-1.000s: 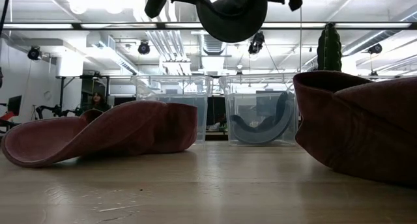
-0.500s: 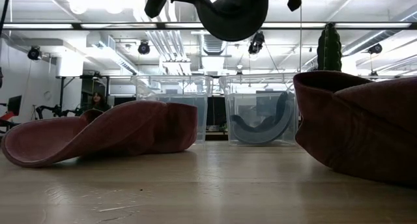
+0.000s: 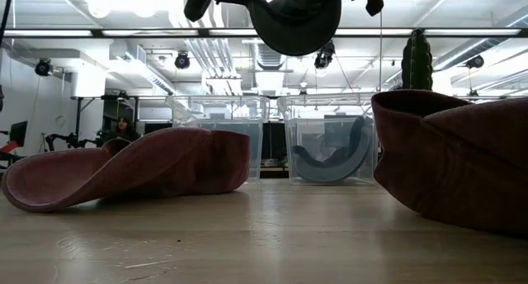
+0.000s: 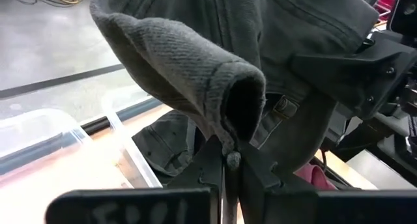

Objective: Pick & Place hat
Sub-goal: Put the black cap into the right transparent bin

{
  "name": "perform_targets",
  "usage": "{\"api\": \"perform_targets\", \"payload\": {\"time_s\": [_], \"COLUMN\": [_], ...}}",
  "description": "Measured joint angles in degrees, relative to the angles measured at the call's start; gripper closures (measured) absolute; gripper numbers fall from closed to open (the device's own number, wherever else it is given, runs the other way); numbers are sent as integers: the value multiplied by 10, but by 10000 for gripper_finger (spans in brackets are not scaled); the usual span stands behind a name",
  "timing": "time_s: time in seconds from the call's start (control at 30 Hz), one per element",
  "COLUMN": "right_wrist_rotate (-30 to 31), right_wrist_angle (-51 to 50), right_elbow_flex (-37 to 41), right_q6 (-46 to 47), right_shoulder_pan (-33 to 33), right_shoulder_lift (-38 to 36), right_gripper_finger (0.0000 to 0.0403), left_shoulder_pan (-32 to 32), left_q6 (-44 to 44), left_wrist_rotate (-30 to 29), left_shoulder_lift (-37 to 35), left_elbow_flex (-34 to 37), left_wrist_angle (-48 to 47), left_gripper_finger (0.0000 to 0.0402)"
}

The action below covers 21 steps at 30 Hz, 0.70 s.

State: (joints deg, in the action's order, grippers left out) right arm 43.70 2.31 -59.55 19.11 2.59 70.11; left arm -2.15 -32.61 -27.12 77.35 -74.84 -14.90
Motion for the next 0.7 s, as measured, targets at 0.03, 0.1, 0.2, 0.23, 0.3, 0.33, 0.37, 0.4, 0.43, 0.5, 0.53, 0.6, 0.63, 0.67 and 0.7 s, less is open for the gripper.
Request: {"api": "perform_targets", "payload": {"time_s": [0.03, 0.1, 0.2, 0.23, 0.3, 0.33, 0.37, 0.4, 0.43, 0.5, 0.53, 0.6, 0.63, 0.67, 0.7], "right_wrist_rotate": [0, 0, 5, 10, 13, 13, 14, 15, 15, 15, 15, 18, 24, 34, 45], "right_wrist_angle": [0, -1, -2, -2, -3, -4, -5, -5, -5, -5, -5, -5, -6, -10, -17], "right_elbow_flex": [0, 0, -1, -1, -1, -1, -1, -1, -1, -1, -1, -1, -1, -1, -1], "right_q6": [0, 0, 0, 0, 0, 0, 0, 0, 0, 0, 0, 0, 4, 8, 17], "right_shoulder_pan": [0, 0, 0, 0, 0, 0, 0, 0, 0, 0, 0, -2, -3, -4, -7], "right_shoulder_lift": [0, 0, 0, 0, 0, -1, -1, -1, -1, -1, -1, -1, -1, -1, -1], "right_gripper_finger": [390, 390, 390, 390, 391, 391, 391, 391, 391, 391, 391, 391, 391, 391, 391], "left_shoulder_pan": [0, 0, 0, 0, 0, 0, 0, 0, 0, 0, 0, 0, 0, 0, 0], "left_q6": [0, 0, 4, 10, 20, 27, 34, 42, 48, 57, 57, 58, 62, 69, 77], "left_wrist_rotate": [4, 7, 7, 8, 9, 9, 8, 5, 0, -12, -21, -34, -39, -45, -48], "left_shoulder_lift": [0, 0, 0, 0, 0, 0, 0, 0, 0, 0, 0, 0, 0, -1, -3], "left_elbow_flex": [0, 0, 0, 0, 0, 0, 0, 0, 0, 1, 1, 1, 1, 1, 1], "left_wrist_angle": [0, 0, 0, 0, 1, 3, 5, 6, 7, 9, 8, 9, 8, 8, 6], "left_gripper_finger": [375, 375, 374, 373, 365, 358, 349, 339, 327, 299, 284, 255, 241, 229, 219]}}
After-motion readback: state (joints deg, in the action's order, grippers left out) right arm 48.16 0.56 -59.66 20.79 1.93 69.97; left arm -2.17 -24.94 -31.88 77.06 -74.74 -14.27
